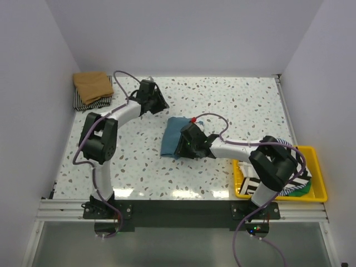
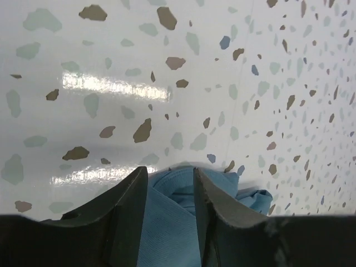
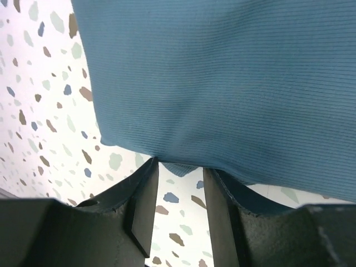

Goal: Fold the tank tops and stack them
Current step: Fold the tank top

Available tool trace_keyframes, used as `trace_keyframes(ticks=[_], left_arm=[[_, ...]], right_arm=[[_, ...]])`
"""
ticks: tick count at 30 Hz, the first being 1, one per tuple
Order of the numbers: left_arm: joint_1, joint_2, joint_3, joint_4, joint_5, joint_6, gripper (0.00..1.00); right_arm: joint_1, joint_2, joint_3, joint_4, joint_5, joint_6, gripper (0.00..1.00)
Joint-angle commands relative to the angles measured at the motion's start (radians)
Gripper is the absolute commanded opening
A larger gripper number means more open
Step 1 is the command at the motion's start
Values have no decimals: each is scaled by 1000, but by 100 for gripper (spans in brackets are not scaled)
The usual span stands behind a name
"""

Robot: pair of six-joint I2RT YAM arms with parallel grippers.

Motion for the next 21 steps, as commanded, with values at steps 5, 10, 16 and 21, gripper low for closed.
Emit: trace_keyframes(ticks=[5, 10, 16, 21], left_arm=[[26, -175, -144, -38, 33, 68, 47], [-20, -286, -372, 64, 99, 44, 39], [-72, -396, -524, 117, 94, 10, 30], [-110, -412, -549, 100, 70, 19, 28]], right_arm=[[-8, -133, 90, -170, 11, -149, 40], [-18, -159, 185, -197, 38, -255, 38], [-189, 54, 334, 2, -208, -293, 20], [-228, 301, 504, 93, -356, -286, 15]])
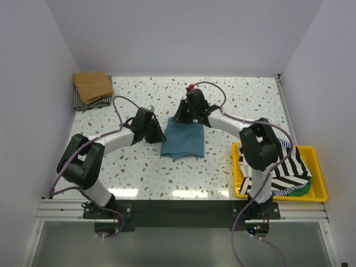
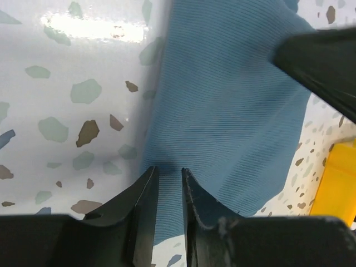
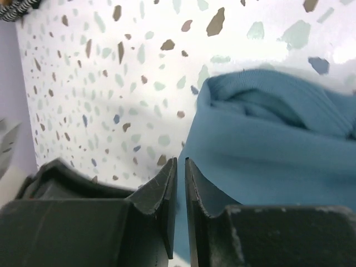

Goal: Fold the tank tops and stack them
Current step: Fold the tank top, then neatly place the folded tank top to the corner

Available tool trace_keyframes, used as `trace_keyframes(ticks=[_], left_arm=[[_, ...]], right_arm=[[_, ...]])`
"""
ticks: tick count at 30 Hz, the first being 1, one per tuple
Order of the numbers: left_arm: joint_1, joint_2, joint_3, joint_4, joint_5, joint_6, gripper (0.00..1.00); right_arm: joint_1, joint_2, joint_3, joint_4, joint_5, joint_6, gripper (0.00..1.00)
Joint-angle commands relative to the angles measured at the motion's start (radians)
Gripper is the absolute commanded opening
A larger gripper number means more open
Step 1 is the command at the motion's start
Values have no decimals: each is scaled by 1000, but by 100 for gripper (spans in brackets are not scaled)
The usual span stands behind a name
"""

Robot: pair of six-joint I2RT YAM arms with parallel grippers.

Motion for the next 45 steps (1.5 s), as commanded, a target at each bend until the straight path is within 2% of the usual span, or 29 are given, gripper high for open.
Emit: trace_keyframes(ticks=[1, 6, 11, 15, 18, 21, 24, 25, 28, 31, 32, 36, 45], left_arm=[[-21, -31, -7, 54, -14, -2, 27], [-48, -1, -50, 29, -54, 7, 24], [-59, 22, -107, 55, -51, 0, 22], [-59, 5, -101, 45, -53, 12, 23], [-57, -19, -44, 2, -53, 27, 26], [-47, -53, 8, -35, -62, 38, 35], [-11, -83, 47, -66, -51, 53, 44], [-1, -90, 54, -72, -56, 58, 50], [61, -91, 67, -86, -10, 87, 60], [99, -55, 89, -60, 88, 140, 68], [105, -19, 122, -78, 104, 157, 69], [117, 38, 142, -69, 179, 213, 76], [124, 160, 146, -52, 242, 254, 79]], right_arm=[[4, 120, 108, 83, -150, -17, 14], [-15, 273, 200, 104, -148, 11, 13], [-30, 348, 226, 188, -206, 25, 14], [-33, 326, 209, 210, -219, 14, 24], [-33, 260, 217, 163, -202, -24, 33], [-33, 171, 223, 77, -159, -73, 42], [-35, 67, 182, 6, -93, -106, 46], [-35, 42, 166, -20, -69, -109, 46], [-35, -52, 81, -97, -35, -121, 44], [-21, -141, -64, -72, -41, -123, 34], [-6, -155, -108, -98, -29, -130, 26], [53, -217, -211, -117, 37, -158, 17], [136, -185, -348, -69, 111, -137, 8]])
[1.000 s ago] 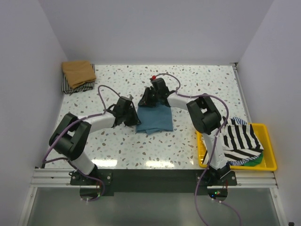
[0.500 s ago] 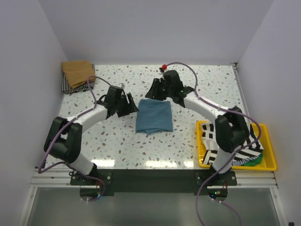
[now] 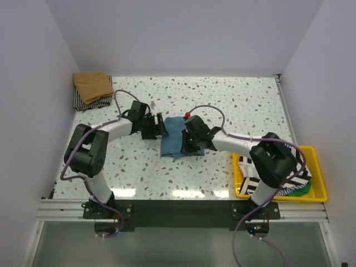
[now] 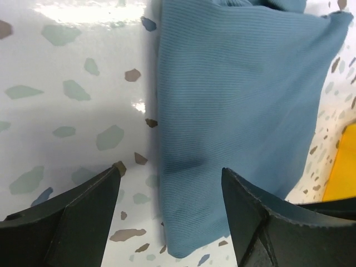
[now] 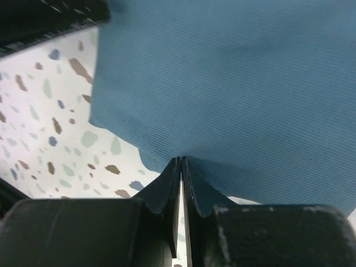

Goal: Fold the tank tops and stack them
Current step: Neatly place the folded tank top to the corner

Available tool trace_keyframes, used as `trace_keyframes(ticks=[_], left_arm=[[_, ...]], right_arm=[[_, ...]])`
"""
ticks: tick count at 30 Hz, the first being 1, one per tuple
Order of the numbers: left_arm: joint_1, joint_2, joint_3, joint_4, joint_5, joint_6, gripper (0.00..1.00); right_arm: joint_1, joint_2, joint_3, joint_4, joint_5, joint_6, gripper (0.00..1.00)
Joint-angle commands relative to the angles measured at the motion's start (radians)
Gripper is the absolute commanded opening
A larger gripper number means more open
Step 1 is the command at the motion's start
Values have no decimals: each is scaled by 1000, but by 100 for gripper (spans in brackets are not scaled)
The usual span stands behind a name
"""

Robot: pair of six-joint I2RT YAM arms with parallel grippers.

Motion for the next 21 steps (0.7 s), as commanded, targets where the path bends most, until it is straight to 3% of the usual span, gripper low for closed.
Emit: trace_keyframes(ticks=[1, 8, 21], left_arm=[[8, 39, 21, 13, 61, 52, 79], [5, 73, -14, 11, 75, 71, 78], [-82, 148, -77, 8, -87, 25, 73]], right_arm=[[3, 12, -23, 29, 61, -4, 8], [15, 60, -85, 84, 47, 9, 1], [17, 82, -125, 124, 38, 16, 0]])
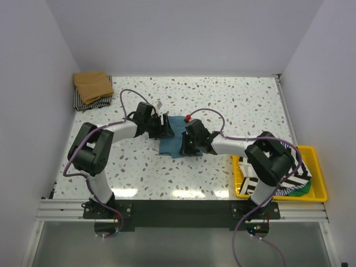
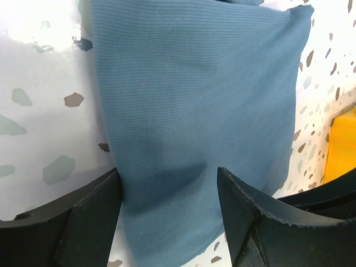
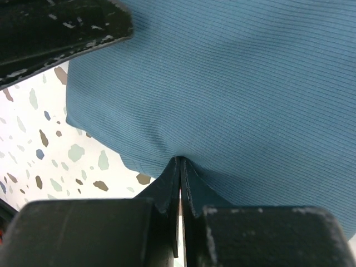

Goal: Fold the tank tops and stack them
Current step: Neatly place the folded tank top to the corner

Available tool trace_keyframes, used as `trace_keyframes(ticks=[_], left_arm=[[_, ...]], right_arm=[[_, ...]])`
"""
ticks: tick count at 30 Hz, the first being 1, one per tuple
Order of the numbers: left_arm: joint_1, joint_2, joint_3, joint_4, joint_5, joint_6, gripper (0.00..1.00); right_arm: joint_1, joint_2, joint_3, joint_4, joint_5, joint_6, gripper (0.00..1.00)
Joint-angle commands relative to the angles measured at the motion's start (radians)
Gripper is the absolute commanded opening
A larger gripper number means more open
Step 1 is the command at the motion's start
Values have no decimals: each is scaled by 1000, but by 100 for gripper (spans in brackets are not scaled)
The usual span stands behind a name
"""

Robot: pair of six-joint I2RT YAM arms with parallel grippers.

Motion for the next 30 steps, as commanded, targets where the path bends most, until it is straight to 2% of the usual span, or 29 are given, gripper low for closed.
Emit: trace_keyframes(ticks=[1, 7, 9, 11, 12, 14, 16, 17, 18, 19, 21, 22, 25, 28, 30], left_arm=[[-36, 125, -47, -140, -113, 5, 72], [-61, 178, 4, -149, -141, -7, 66], [-64, 188, 10, -154, -158, -10, 58], [-73, 199, 15, -160, -168, -15, 56], [-77, 202, 16, -163, -196, -15, 49], [-90, 202, 21, -168, -218, -16, 42], [-94, 201, 36, -184, -259, -18, 26], [-96, 201, 45, -194, -279, -10, 13], [-96, 201, 59, -207, -331, -7, 6], [-96, 204, 94, -247, -365, -1, 0], [-96, 208, 136, -308, -498, 19, 0], [-94, 218, 177, -324, -539, 25, 0], [-79, 245, 241, -359, -682, 47, 0], [-42, 283, 312, -381, -748, 70, 0], [-25, 302, 353, -404, -818, 90, 0]], right_arm=[[4, 44, -40, -24, 15, -4, 0], [4, 44, -49, -20, 7, -2, 0], [2, 37, -49, -23, 7, -4, 0], [4, 34, -41, -30, 7, -4, 0], [2, 34, -38, -35, 6, -4, 0], [2, 32, -31, -40, 6, -6, 0], [2, 31, -24, -53, 2, -7, 0], [4, 29, -14, -61, 4, -6, 0], [2, 21, -9, -69, 6, -7, 2], [4, 15, 8, -86, 10, -9, 9], [4, -14, 28, -106, 13, -15, 17], [4, -22, 57, -131, 15, -22, 28], [2, -49, 115, -219, 27, -56, 46], [4, -90, 179, -276, 56, -85, 55], [2, -112, 190, -288, 71, -94, 55]])
